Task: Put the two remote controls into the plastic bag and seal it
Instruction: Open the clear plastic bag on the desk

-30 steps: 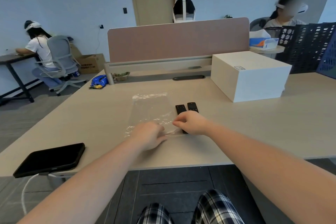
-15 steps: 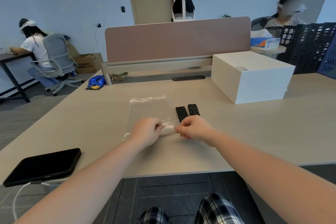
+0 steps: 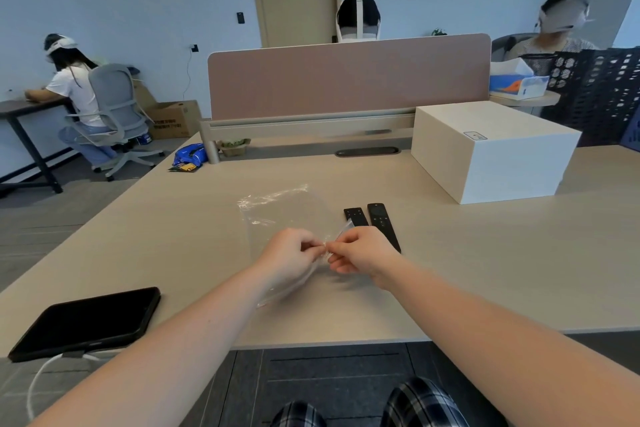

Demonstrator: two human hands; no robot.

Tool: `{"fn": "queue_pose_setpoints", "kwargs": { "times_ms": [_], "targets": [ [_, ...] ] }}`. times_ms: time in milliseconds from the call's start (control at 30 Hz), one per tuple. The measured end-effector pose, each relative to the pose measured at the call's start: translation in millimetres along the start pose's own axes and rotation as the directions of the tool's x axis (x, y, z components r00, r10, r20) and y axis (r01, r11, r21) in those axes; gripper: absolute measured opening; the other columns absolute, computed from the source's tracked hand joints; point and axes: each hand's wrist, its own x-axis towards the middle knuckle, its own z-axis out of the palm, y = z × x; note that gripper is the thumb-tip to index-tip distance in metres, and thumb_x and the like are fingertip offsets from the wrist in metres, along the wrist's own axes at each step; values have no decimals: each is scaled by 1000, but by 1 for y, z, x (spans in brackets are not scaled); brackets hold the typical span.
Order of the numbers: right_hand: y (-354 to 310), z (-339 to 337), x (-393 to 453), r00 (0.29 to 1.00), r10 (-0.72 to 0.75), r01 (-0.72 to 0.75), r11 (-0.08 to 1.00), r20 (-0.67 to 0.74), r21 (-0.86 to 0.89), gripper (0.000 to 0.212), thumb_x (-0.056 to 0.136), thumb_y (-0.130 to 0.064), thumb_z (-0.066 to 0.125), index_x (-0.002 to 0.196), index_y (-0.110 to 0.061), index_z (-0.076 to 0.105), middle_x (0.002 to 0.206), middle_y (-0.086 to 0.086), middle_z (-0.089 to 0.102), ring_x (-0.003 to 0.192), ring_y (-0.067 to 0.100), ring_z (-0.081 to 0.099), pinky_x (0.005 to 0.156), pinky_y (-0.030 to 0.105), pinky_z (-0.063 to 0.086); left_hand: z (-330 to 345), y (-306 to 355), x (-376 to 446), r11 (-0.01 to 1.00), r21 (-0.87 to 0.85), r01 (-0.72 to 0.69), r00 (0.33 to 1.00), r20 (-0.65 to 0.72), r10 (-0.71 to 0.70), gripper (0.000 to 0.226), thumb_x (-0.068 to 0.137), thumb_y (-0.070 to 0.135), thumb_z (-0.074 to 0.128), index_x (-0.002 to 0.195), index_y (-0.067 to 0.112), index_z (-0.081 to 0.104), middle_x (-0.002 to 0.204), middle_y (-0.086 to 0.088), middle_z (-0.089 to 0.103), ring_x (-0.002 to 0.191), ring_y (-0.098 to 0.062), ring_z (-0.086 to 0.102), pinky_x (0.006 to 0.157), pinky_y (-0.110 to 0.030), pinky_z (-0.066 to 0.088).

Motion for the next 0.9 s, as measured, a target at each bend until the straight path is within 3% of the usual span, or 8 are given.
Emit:
{"fn": "queue_pose_setpoints", "kwargs": {
  "times_ms": [200, 467, 667, 833, 900],
  "targets": [
    [1, 5, 3, 999, -36, 33, 996, -35, -89, 25, 91, -11, 62, 66, -10, 62, 61, 7, 63, 49, 10, 58, 44, 12, 50, 5, 0, -4, 1000, 26, 7, 999, -53, -6, 11, 86, 20, 62, 83, 15, 71, 82, -8, 72, 81, -27, 64, 77, -37, 52],
    [2, 9, 7, 990, -96, 68, 970, -108, -234, 24, 92, -8, 57, 68, -10, 54, 57, 6, 63, 47, 13, 60, 49, 19, 53, 10, 12, -7, 925, 376, -49, 995, -61, 77, 14, 91, 19, 45, 96, 15, 58, 106, -8, 64, 97, -34, 59, 78, -39, 47],
    [-3, 5, 1, 979, -97, 46, 961, -178, -274, 23, 87, -2, 49, 66, -10, 45, 66, 16, 67, 46, 20, 61, 44, 23, 52, 4, 11, 0, 976, 183, 120, 976, -199, -83, 10, 89, 6, 40, 86, 14, 37, 106, -14, 65, 96, -38, 60, 70, -38, 41],
    [-2, 6, -1, 971, -84, 33, 974, -223, -225, 29, 84, -1, 47, 59, -12, 38, 67, 20, 66, 41, 21, 57, 40, 22, 48, 3, 14, 1, 998, 4, 62, 971, -233, -59, 16, 85, 2, 41, 83, 17, 35, 87, -10, 65, 86, -37, 60, 70, -39, 44],
    [-2, 9, -1, 973, -75, 29, 978, -217, -208, 30, 85, 0, 45, 59, -12, 39, 68, 20, 66, 41, 20, 56, 37, 19, 45, 4, 17, 0, 999, 22, 35, 975, -222, -29, 18, 84, 4, 44, 81, 18, 34, 76, -5, 58, 78, -36, 57, 66, -39, 43]
  ]
}}
